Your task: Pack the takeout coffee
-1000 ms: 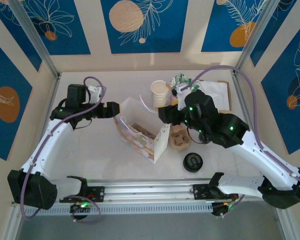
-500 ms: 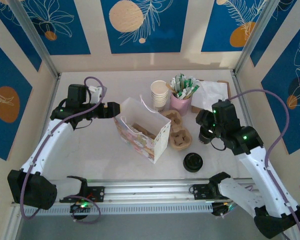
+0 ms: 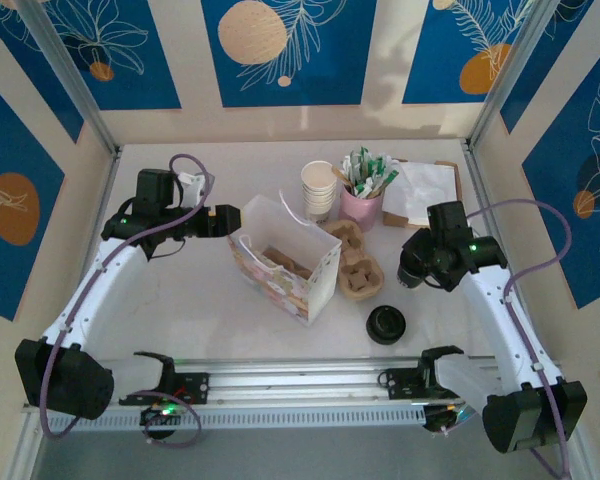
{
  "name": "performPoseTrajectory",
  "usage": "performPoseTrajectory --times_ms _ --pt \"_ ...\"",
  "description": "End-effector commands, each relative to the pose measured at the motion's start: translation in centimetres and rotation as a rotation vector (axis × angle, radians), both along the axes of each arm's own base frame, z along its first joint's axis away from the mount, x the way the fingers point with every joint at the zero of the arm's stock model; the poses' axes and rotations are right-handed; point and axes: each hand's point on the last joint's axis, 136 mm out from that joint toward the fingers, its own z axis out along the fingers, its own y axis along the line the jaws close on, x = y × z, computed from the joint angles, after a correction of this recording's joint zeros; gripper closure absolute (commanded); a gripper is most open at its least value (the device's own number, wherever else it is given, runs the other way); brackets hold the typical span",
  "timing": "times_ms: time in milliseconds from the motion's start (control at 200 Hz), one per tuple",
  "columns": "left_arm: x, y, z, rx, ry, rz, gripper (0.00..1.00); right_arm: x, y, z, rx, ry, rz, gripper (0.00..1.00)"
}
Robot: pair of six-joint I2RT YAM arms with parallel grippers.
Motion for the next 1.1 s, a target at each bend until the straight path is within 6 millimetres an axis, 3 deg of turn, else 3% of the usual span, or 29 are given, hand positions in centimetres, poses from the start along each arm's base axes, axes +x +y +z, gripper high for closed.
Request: performPoseTrajectory --times_ms 0,810,1095 --pt "-0.4 -0.3 -0.5 0.003 0.016 -0.005 0.20 0.9 0.2 0.2 0.041 -0.038 -0.021 0.07" --pt "-0.5 -0.5 -0.5 0.012 0.014 -0.012 0.20 2.6 0.6 -2.5 -0.035 0.105 0.014 0.08" --pt "-0.5 -0.5 -0.5 0.014 0.014 -0.013 0.20 3.0 0.4 -2.0 -0.079 0.091 0.024 0.14"
